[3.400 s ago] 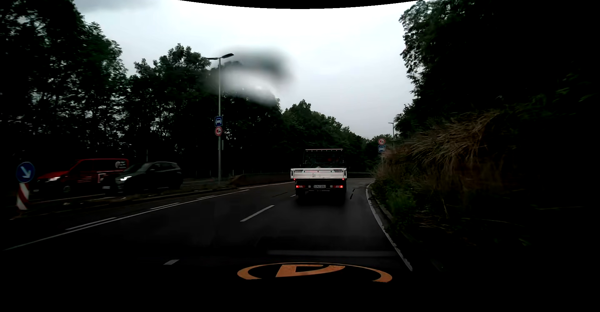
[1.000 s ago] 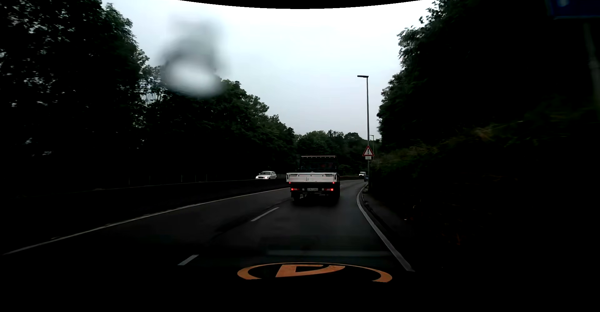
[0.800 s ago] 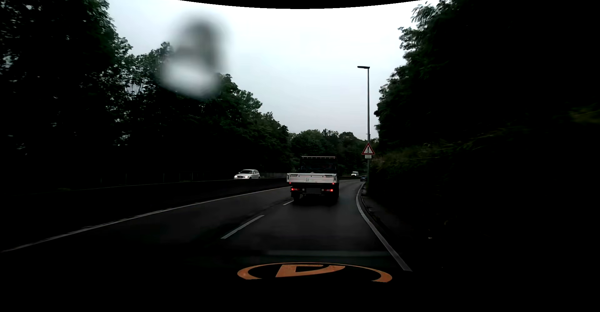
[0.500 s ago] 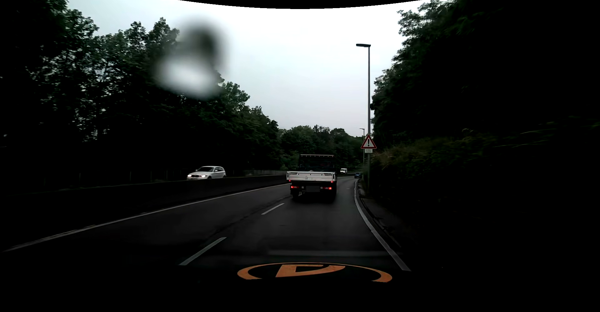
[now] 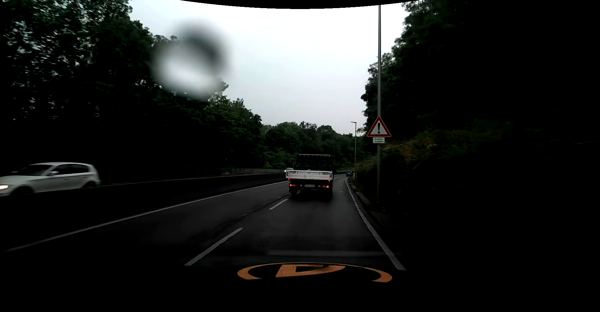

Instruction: Follow the waypoints while adhering to traffic rules and regulations

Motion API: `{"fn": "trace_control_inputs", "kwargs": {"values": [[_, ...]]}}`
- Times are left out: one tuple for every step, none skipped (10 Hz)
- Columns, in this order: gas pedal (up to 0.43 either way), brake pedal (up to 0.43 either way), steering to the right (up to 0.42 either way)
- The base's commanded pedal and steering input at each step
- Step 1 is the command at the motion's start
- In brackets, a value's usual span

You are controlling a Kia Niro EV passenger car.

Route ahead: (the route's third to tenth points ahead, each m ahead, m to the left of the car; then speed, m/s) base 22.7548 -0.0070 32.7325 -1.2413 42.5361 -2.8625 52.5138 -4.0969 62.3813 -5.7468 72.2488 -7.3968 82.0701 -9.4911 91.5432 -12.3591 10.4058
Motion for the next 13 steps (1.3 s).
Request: {"fn": "trace_control_inputs", "kwargs": {"values": [[0.098,0.0,0.043],[0.11,0.0,0.043],[0.11,0.0,0.042],[0.11,0.0,0.04],[0.11,0.0,0.038],[0.118,0.0,0.036],[0.118,0.0,0.034],[0.118,0.0,0.031],[0.118,0.0,0.03],[0.118,0.0,0.027],[0.118,0.0,0.022],[0.118,0.0,0.02],[0.118,0.0,0.018]]}}
